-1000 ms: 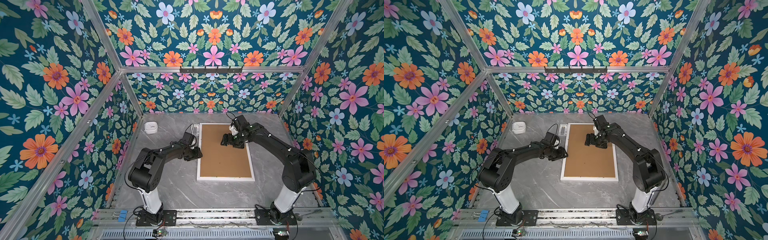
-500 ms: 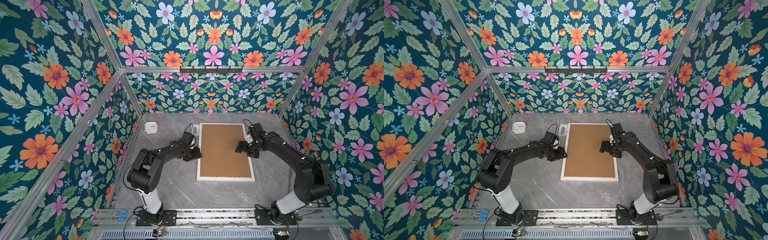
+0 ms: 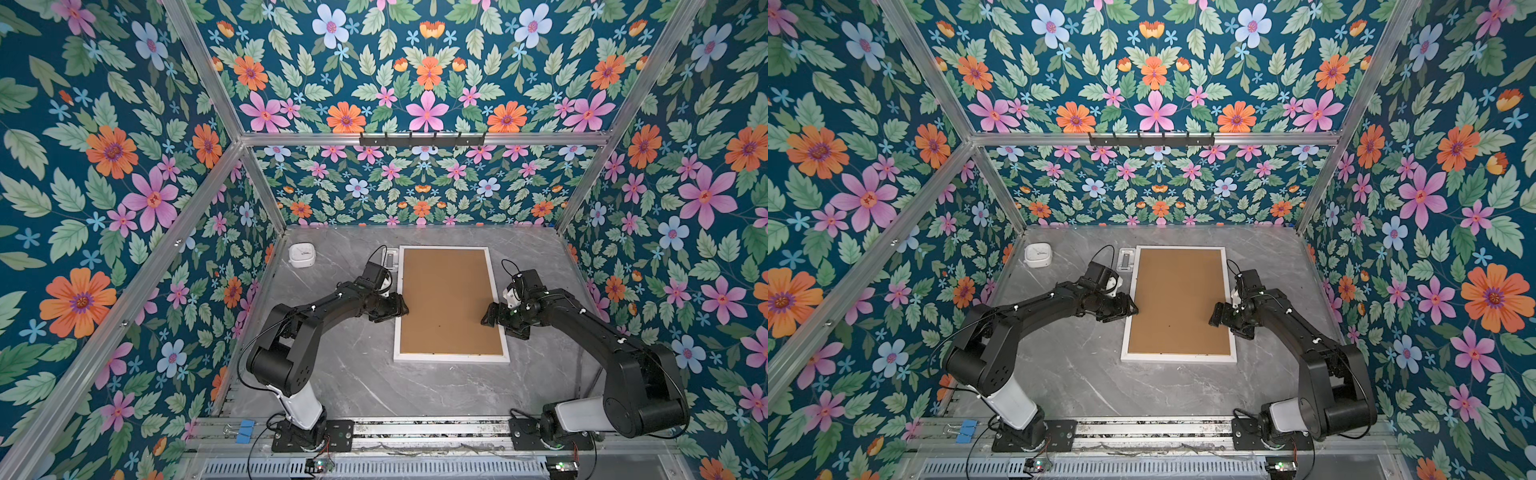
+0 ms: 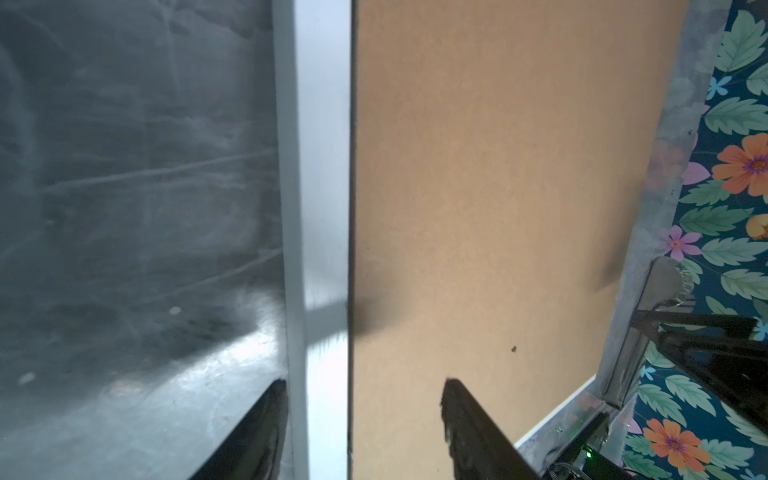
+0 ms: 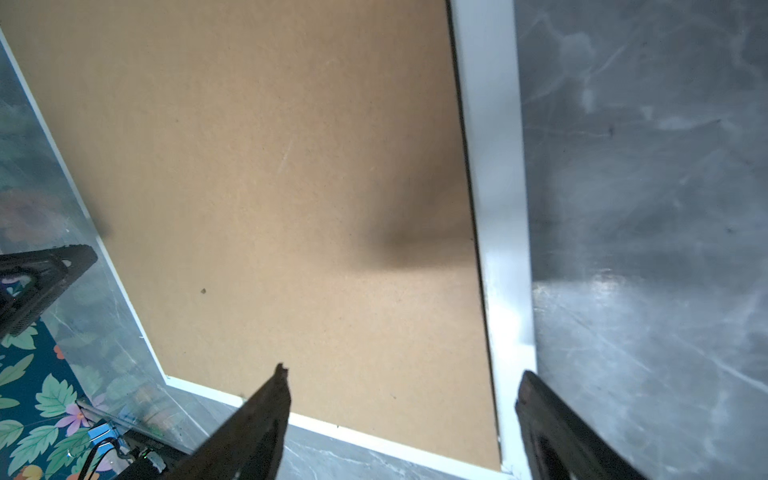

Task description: Put the photo into the frame

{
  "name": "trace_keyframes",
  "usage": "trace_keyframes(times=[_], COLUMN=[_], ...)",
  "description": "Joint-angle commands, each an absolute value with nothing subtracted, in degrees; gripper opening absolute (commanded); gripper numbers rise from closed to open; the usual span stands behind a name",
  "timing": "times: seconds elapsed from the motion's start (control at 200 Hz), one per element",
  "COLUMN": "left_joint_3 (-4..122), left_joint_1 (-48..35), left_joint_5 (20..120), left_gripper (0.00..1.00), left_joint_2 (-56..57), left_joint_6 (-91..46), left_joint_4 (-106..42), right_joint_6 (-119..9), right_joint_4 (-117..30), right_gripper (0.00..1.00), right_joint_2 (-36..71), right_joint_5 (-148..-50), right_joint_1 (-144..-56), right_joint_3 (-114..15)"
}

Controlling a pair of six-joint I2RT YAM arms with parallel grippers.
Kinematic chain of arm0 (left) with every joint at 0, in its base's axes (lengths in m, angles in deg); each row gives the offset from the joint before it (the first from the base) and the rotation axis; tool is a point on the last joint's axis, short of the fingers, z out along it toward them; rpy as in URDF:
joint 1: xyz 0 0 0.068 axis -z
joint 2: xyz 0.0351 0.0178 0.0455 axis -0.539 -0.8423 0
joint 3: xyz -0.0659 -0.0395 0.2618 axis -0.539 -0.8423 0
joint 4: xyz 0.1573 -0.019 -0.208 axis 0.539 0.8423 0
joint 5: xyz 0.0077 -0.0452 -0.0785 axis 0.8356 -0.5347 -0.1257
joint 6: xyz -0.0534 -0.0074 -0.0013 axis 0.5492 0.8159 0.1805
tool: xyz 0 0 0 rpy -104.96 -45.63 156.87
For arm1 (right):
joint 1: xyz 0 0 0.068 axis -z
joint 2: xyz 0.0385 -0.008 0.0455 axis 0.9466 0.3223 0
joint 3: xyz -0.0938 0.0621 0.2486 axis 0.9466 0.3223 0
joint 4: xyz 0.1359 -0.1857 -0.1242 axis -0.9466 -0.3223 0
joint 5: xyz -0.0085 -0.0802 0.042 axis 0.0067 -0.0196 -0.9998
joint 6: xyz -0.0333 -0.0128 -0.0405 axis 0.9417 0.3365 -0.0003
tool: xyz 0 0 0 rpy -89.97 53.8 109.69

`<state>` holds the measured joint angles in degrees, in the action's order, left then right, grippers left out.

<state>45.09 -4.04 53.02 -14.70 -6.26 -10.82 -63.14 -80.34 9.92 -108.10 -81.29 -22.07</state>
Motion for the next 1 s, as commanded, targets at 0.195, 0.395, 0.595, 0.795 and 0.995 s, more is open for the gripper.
trace_keyframes(times=[0.195,0.395,0.595,0.795,0.995], left_joint_3=[45.37,45.63,46.03,45.81,45.46], left_joint_1=[-2.25,-1.34,-0.19,0.39,0.61], left_joint_5=[55.04,56.14,55.79,54.85,53.39], left_gripper=[0.62,0.62,0.62,0.62,0.62], left_joint_2=[-15.39,-15.86,-16.5,-16.5,-16.12], left_joint_6=[-5.17,-5.52,-5.36,-4.56,-3.65], left_joint_4=[-10.31,-9.67,-9.64,-10.64,-12.07], right_joint_6=[-61.76,-60.6,-60.2,-60.05,-59.96], right_joint_4=[-76.91,-75.83,-74.3,-73.29,-72.56], right_gripper=[0.85,0.84,0.84,0.84,0.83], right_joint_2=[10.51,11.7,11.96,12.92,11.91], right_joint_5=[-110.44,-111.33,-112.67,-114.07,-115.56], right_joint_1=[-81.31,-81.31,-81.33,-81.31,-81.33], right_joint_3=[-20.07,-19.9,-19.18,-18.83,-18.34])
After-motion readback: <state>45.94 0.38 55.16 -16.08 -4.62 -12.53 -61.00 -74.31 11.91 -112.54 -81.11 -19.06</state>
